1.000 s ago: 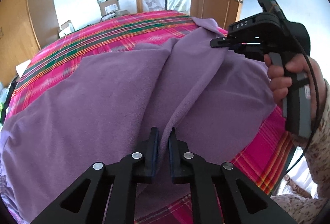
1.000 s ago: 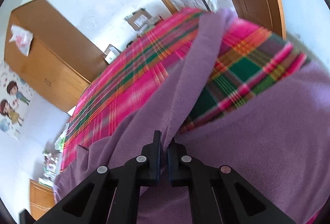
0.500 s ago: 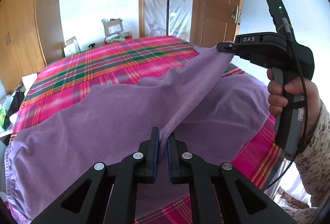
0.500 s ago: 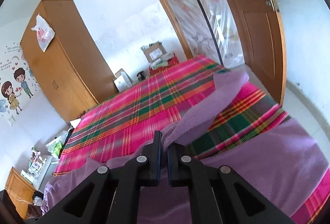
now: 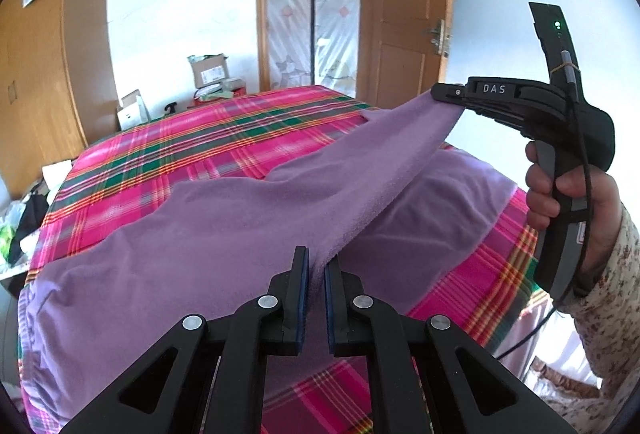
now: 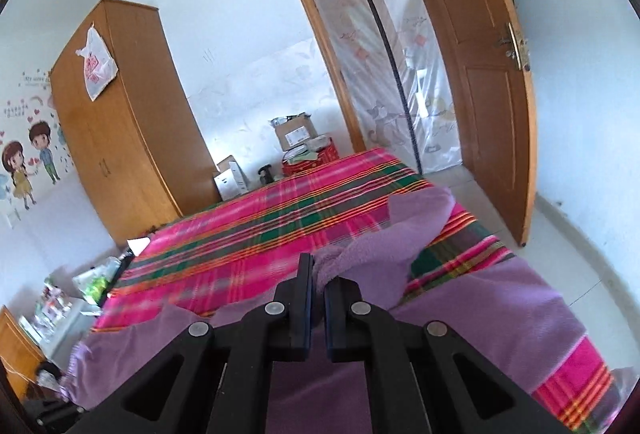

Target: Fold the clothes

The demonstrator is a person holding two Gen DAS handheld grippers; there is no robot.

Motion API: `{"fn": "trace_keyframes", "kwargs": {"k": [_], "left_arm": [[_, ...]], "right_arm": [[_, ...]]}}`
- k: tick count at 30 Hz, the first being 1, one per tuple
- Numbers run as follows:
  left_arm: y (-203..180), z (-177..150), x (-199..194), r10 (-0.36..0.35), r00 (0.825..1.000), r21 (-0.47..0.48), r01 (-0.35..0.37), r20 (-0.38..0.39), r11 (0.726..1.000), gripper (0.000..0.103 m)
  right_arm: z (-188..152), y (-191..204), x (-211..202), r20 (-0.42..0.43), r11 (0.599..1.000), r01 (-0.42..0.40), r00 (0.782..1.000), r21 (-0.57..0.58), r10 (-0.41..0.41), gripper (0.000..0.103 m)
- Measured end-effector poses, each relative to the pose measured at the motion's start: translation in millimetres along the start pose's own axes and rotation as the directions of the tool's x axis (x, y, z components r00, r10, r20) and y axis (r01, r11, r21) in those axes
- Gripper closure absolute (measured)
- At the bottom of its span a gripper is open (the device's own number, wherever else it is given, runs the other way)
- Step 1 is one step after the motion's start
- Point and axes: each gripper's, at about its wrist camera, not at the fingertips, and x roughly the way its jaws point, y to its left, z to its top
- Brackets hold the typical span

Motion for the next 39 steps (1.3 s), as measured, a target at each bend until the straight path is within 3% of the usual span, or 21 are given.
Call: {"fn": "trace_keyframes", "kwargs": {"k": [18,27,35,39], "left_arm": [[-1.0,-39.6,22.2,0.039,0.985,0.083,-0.025,-0.168,0.996,0.096],[0.9,-47.2,24.4,0.033,0.981,0.081,-0.018,-0.193,0.997,0.096],[19.9,-48.9,11.8,0.012,0.983,0.017,-0.010,-0.185,1.000,0.092],[52.5,-51.7,-8.7,0.054,0.988,-0.074,-0.065,-0.143,0.995,0.088]], "right_arm": [[-64.3,-30.2,6.4,-0.156,0.996,0.089,0.984,0.007,-0.087,0.098],[-86.5,-38.9,14.3,-0.231,0.992,0.128,0.965,-0.006,-0.126,0.098],[-94.7,-38.7,12.6,-0.270,0.986,0.153,0.949,-0.067,-0.165,0.091],[-96.6,-37.6,3.9,-0.258,0.980,0.175,0.946,-0.096,-0.195,0.085]]}}
